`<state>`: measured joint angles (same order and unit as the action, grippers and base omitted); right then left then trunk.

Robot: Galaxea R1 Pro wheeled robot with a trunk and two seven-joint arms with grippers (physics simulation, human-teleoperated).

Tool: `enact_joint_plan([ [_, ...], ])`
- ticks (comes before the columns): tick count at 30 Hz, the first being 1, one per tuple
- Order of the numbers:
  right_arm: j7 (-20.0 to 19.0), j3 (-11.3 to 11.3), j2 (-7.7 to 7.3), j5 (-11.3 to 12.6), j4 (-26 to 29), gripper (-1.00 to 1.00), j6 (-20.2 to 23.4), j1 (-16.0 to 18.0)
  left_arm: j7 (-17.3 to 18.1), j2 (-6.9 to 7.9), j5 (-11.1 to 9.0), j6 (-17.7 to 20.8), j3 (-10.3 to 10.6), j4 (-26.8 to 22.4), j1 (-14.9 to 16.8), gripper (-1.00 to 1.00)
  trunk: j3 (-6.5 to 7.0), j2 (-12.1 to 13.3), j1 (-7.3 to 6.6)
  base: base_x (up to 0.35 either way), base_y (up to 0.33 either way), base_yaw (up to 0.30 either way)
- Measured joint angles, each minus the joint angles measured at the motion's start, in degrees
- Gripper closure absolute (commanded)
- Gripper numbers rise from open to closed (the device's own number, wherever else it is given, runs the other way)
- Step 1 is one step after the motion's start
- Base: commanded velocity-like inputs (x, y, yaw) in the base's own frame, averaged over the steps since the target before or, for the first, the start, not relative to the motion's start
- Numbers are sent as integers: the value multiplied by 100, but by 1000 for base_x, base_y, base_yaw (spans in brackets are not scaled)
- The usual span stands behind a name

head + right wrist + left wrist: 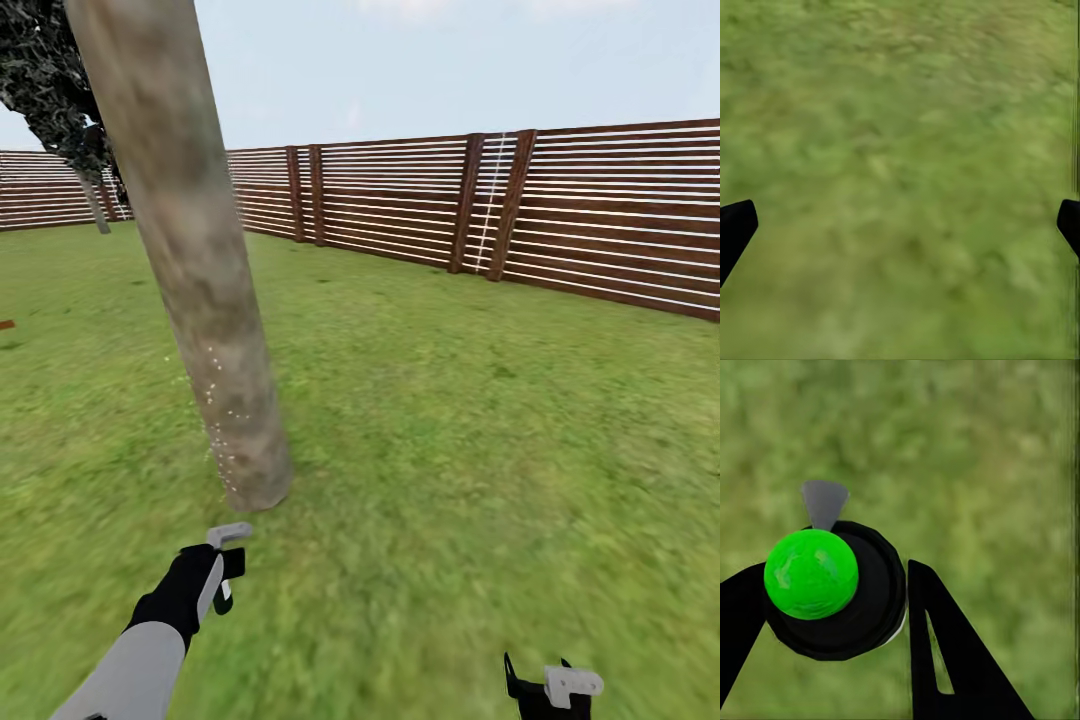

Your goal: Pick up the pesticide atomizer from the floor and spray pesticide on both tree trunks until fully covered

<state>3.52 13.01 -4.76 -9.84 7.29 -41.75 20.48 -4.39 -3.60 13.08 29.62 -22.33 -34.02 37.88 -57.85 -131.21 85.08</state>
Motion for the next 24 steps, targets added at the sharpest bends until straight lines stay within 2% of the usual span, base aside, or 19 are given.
enact_joint_plan([
  [6, 0, 0, 2, 0, -2, -100, 0, 0, 0, 0, 0, 0, 0, -3, 0, 100, 0, 0, 0, 1, -272, 30],
  [13, 0, 0, 2, 0, -5, -100, 0, 0, 0, 0, 0, 0, 0, -1, 0, 100, 0, 0, 0, 8, -272, 259],
  [19, 0, 0, 2, 0, -5, -100, 0, 0, 0, 0, 0, 0, 0, -4, 0, 100, 0, 0, 0, 130, -270, 270],
  [24, 0, 0, 0, 0, -1, -100, 0, 0, 0, 0, 0, 0, 0, -4, 0, 100, 0, 0, 0, 158, -266, 48],
])
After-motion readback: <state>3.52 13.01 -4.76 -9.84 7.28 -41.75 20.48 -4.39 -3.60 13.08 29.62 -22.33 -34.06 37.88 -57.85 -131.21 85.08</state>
